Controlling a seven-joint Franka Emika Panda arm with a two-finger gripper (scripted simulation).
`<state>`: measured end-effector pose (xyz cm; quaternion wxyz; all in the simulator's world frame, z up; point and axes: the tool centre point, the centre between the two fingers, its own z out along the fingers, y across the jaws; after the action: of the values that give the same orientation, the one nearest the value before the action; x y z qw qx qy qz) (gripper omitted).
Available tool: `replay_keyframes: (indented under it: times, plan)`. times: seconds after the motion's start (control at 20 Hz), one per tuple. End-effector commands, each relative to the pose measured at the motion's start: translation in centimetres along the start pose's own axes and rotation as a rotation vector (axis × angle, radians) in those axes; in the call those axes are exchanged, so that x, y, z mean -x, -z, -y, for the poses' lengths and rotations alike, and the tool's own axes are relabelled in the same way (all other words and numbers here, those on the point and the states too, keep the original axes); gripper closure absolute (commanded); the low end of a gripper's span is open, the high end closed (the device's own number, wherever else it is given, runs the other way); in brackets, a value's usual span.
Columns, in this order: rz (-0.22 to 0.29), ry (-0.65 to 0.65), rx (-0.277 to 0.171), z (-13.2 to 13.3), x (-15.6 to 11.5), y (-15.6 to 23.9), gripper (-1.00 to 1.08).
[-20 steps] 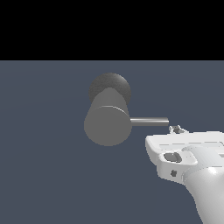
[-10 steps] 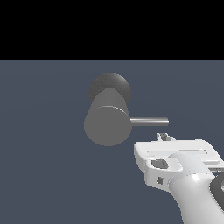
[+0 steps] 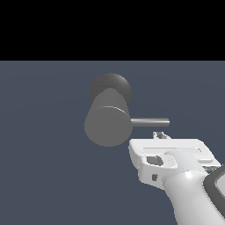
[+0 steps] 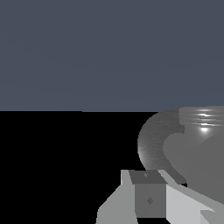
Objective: Turn on the faucet by rotating a designated handle.
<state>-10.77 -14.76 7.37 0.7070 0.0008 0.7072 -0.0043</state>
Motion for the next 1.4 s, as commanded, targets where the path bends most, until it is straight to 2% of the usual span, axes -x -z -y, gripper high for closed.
replay_keyframes:
  times: [0.0,0.15,0.2,1.1,1.15,1.2,1.35]
  plan:
    - [0.0,-0.012,0.003,-0.3,0.1,0.0,1.08]
    - [0.0,-0.012,0.003,-0.3,0.1,0.0,1.08]
    - [0.009,0.014,-0.011,0.9,0.6,-0.2,1.08]
    - [0.0,-0.011,0.003,0.4,6.3,0.0,1.08]
    - [0.0,-0.011,0.003,0.4,6.3,0.0,1.08]
    - [-0.038,-0.011,-0.012,1.3,3.5,-0.1,1.08]
    - [-0.034,-0.011,-0.01,0.9,4.7,-0.1,1.08]
